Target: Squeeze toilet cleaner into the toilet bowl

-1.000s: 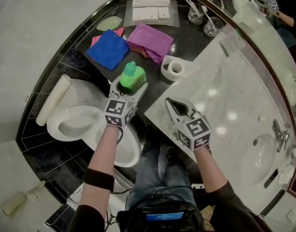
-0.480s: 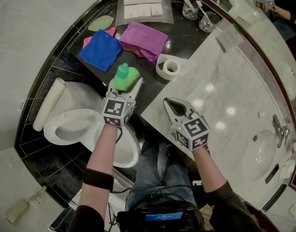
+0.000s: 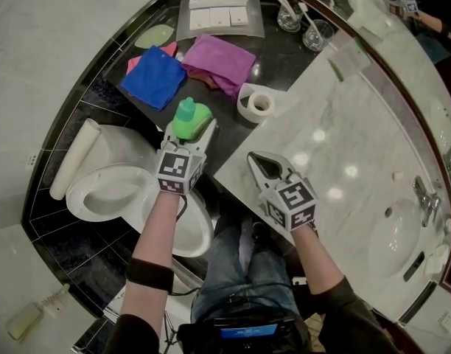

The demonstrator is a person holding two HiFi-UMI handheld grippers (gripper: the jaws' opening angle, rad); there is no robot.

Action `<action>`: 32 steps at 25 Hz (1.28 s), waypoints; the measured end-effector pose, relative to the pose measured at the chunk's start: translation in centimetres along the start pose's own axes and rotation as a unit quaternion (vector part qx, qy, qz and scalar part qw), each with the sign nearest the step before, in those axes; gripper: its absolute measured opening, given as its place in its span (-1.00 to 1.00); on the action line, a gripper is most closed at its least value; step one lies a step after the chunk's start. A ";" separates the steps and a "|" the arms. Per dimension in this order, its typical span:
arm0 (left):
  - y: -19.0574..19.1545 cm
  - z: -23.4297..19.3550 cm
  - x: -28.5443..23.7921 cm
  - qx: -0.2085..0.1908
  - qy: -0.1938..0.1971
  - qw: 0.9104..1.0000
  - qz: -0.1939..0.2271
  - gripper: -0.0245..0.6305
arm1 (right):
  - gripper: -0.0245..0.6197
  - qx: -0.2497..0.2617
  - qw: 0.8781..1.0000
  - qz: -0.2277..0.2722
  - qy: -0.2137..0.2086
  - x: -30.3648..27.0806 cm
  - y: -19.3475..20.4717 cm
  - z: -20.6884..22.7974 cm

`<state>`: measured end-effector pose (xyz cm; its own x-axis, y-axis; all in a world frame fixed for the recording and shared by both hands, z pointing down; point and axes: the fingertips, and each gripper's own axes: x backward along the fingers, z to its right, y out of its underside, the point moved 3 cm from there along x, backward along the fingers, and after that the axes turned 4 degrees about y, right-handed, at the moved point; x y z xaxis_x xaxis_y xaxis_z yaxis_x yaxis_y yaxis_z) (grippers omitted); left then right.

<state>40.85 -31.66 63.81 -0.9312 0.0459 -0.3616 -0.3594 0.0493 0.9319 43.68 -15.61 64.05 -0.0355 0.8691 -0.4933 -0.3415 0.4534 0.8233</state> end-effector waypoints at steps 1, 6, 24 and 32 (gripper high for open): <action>0.1 0.0 0.1 -0.001 -0.001 1.000 0.000 -0.32 | -0.92 -0.001 1.000 0.001 -0.001 0.1 0.0 0.0; 0.3 0.2 1.1 -0.001 -0.013 1.000 -0.002 -0.33 | -0.91 0.002 1.000 0.004 -0.005 0.5 -0.1 0.0; -3.7 7.9 12.8 0.016 -0.085 0.996 -0.007 -0.33 | -0.91 0.053 0.995 0.004 -0.083 8.1 -1.1 -5.0; -4.7 14.1 22.2 0.057 -0.150 0.987 -0.005 -0.34 | -0.92 0.077 0.985 0.006 -0.151 13.3 -1.6 -9.8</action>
<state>22.70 -16.84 50.92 -0.8613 0.3377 -0.3797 -0.3441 0.1623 0.9248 34.58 -6.70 53.41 0.2507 0.8831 -0.3966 -0.1947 0.4473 0.8729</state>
